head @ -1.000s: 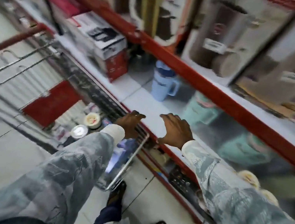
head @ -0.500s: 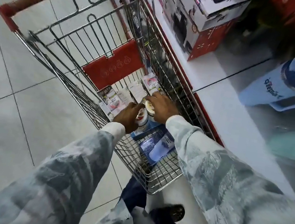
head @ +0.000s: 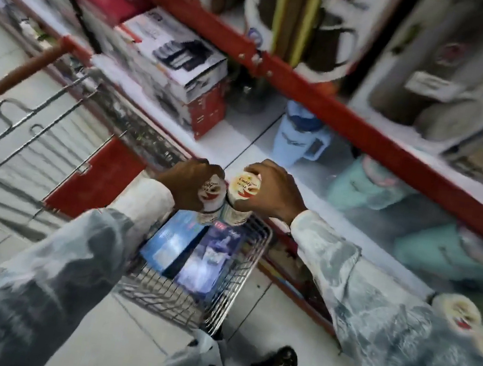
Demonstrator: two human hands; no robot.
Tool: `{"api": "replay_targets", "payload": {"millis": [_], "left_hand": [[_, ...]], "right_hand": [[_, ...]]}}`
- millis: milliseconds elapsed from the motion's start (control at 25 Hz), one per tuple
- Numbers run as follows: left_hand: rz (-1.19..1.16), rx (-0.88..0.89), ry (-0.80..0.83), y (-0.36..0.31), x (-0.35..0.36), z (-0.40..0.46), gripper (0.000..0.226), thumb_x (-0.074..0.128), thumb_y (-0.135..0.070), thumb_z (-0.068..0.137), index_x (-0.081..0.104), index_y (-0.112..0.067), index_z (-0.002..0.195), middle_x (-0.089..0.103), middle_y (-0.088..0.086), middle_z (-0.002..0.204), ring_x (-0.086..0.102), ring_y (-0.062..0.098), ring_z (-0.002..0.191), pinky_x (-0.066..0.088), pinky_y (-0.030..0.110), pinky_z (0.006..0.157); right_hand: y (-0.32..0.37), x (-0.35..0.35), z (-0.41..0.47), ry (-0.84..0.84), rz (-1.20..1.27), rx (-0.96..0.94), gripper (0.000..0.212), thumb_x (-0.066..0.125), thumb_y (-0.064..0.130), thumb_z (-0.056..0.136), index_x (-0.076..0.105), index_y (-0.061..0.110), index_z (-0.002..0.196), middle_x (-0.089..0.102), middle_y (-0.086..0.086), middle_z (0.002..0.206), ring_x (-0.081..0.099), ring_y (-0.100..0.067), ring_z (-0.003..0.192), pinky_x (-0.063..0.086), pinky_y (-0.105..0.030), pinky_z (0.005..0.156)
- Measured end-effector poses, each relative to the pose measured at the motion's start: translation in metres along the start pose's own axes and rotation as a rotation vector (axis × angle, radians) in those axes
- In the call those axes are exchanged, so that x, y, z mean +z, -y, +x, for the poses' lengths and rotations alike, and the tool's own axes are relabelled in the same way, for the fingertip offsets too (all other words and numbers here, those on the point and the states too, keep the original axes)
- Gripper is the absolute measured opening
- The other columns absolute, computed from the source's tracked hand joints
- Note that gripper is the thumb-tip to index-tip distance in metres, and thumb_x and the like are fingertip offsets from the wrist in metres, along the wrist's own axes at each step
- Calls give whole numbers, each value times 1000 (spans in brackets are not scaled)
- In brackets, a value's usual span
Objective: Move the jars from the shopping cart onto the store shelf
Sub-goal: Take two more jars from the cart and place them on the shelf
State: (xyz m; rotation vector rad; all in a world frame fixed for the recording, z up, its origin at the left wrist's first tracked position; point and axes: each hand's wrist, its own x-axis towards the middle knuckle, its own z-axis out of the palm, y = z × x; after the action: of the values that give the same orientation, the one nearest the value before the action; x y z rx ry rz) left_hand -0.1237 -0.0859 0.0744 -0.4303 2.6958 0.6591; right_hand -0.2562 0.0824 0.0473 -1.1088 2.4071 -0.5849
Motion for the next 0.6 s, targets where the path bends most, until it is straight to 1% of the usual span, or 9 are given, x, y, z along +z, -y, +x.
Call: {"api": "replay_targets", "payload": {"millis": [120, 280, 400, 480, 600], "left_hand": [[161, 166, 47, -75, -6, 31, 75, 78, -18, 74, 51, -18, 143, 59, 17, 134, 56, 37, 127, 47, 44, 105], [241, 373, 93, -170, 27, 69, 75, 77, -19, 78, 47, -18, 146, 55, 16, 140, 52, 38, 132, 45, 45, 109], [273, 431, 150, -221, 61, 91, 77, 75, -17, 80, 42, -20, 149, 51, 15, 146, 50, 38, 136, 43, 45, 113], [267, 450, 174, -249, 81, 101, 79, 74, -13, 80, 40, -23, 150, 47, 14, 149, 48, 38, 138, 43, 45, 114], [277, 459, 197, -270, 104, 110, 80, 73, -9, 79, 39, -24, 150, 43, 14, 152, 48, 39, 139, 45, 43, 112]], "right_hand": [[-50, -49, -48, -119, -4, 134, 71, 90, 47, 55, 68, 20, 116, 67, -1, 117, 63, -25, 109, 50, -34, 89], [-119, -85, -118, -212, -16, 354, 72, 90, 48, 55, 66, 20, 118, 66, -1, 121, 63, -25, 111, 50, -34, 93], [-157, -92, -160, -228, -25, 466, 75, 90, 47, 57, 65, 20, 123, 67, -3, 124, 65, -28, 110, 49, -31, 89], [-179, -93, -183, -236, -13, 538, 77, 91, 44, 58, 64, 19, 125, 66, -5, 128, 64, -30, 113, 51, -34, 91], [-200, -87, -202, -220, -26, 577, 79, 91, 41, 60, 61, 18, 130, 63, -7, 132, 62, -31, 118, 49, -35, 96]]}}
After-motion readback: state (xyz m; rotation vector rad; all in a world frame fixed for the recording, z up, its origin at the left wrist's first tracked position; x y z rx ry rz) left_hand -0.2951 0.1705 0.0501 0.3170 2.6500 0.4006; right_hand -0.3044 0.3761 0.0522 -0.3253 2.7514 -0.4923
